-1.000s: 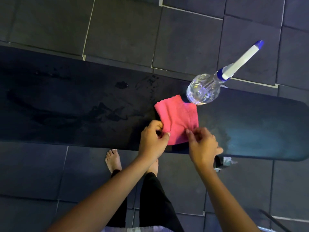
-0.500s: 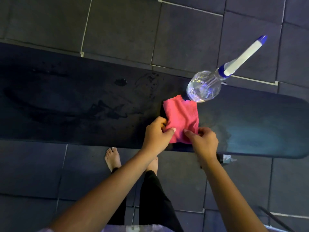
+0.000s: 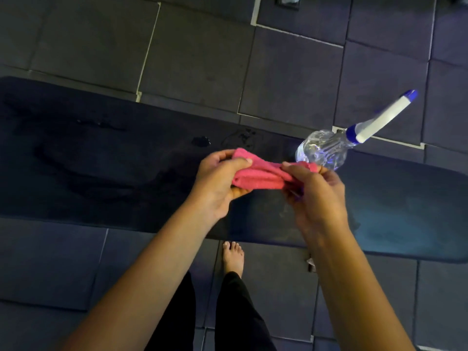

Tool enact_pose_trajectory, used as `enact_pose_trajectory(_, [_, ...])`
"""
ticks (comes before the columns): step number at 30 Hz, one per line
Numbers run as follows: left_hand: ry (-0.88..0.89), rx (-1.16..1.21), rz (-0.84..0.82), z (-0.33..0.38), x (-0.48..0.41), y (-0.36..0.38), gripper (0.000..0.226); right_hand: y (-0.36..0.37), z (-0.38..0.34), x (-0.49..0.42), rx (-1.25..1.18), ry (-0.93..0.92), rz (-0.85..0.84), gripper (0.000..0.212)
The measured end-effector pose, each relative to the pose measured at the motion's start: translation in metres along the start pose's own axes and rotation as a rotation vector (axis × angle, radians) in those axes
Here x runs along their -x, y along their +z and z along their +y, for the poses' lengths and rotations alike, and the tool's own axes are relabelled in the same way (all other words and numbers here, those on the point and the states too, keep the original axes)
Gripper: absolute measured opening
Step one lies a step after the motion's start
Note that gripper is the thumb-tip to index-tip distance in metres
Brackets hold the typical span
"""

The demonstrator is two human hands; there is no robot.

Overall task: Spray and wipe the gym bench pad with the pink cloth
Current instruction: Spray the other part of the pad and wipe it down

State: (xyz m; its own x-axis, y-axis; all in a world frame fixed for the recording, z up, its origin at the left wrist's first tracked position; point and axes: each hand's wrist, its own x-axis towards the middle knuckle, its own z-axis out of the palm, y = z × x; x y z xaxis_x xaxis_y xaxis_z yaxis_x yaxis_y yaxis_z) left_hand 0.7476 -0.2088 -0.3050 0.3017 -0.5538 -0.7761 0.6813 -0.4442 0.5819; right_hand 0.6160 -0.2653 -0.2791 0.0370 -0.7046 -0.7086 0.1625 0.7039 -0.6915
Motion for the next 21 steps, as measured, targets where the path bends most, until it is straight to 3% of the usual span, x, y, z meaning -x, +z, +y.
enact_pose_trajectory(3, [0.077,-0.005,0.021,0.034,-0.001,-0.004,0.024,0.024,-0.014,0.002,0.013,-0.047,-0.078,0.035])
enact_pose_trajectory(8, [0.284,-0.087,0.015,0.054,-0.016,-0.010,0.045,0.050,-0.021,-0.016,0.056,-0.186,-0.073,0.026])
enact_pose_trajectory(11, [0.399,-0.370,0.093,0.034,-0.035,-0.023,0.049,0.041,0.008,-0.033,0.193,-0.228,0.029,0.029])
enact_pose_trajectory(12, [0.417,-0.554,0.109,0.024,-0.040,-0.030,0.050,0.032,0.021,-0.038,0.308,-0.231,0.082,0.031])
enact_pose_trajectory(14, [0.433,-0.936,0.094,-0.002,-0.044,-0.047,0.045,0.019,0.045,-0.041,0.786,-0.252,0.186,0.039])
enact_pose_trajectory(16, [0.528,-1.285,0.119,-0.022,-0.042,-0.066,0.037,0.004,0.064,-0.039,1.224,-0.440,0.208,0.060])
enact_pose_trajectory(19, [0.747,-1.512,0.193,-0.037,-0.046,-0.100,0.040,0.002,0.075,-0.039,1.538,-0.829,0.028,0.079])
enact_pose_trajectory(21, [0.788,-1.561,0.220,-0.037,-0.053,-0.122,0.049,0.010,0.078,-0.055,1.821,-0.873,-0.170,0.087])
